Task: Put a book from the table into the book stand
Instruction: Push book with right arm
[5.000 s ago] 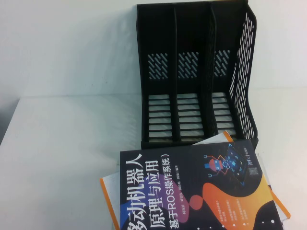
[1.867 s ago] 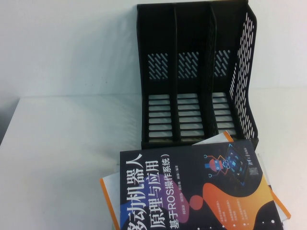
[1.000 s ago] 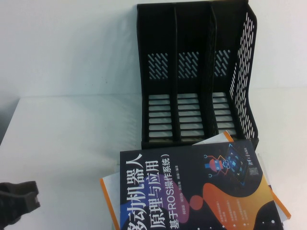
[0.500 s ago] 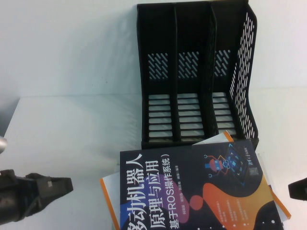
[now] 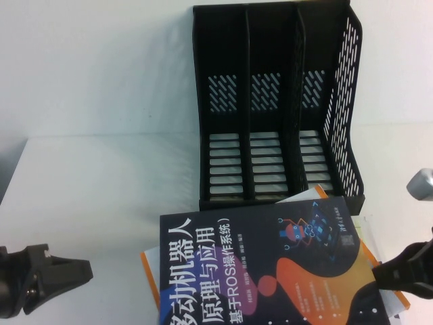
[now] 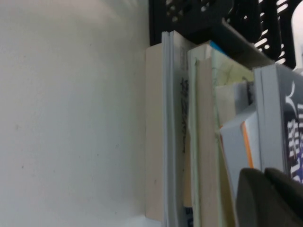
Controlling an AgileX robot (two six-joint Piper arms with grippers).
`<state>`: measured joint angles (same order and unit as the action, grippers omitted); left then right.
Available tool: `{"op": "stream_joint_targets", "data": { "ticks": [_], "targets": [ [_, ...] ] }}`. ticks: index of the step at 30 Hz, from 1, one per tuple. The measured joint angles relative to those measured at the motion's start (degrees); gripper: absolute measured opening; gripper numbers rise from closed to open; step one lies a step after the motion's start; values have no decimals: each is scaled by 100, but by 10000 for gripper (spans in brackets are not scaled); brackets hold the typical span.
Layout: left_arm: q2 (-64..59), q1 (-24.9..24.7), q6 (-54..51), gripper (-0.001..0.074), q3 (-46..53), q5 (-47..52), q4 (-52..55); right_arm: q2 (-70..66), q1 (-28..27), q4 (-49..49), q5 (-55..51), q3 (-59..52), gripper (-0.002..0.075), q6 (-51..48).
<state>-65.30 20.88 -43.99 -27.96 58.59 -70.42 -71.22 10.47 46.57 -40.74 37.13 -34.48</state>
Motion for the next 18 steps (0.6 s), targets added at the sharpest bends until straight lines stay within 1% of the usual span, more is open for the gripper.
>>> {"op": "stream_joint_targets", "data": {
  "ticks": [3,6,9,11,16,17,18],
  "targets": [
    [0,0,100,11,0,21,162,-98,211,182,26,4,-3,-37],
    [0,-39,176,42,0,49,196,-214,475,309,100,24,-3,-37],
    [0,-61,207,102,0,146,213,-322,719,438,221,53,-3,-52],
    [0,-61,240,182,0,175,213,-378,835,548,261,64,-3,-51],
    [-104,-93,294,492,0,302,199,-567,1172,742,302,171,-3,-78],
    [-150,-142,294,541,0,315,173,-598,1231,753,302,198,-3,-78],
    [-188,-201,294,569,0,327,173,-633,1293,752,302,247,-3,-78]
  ]
}}
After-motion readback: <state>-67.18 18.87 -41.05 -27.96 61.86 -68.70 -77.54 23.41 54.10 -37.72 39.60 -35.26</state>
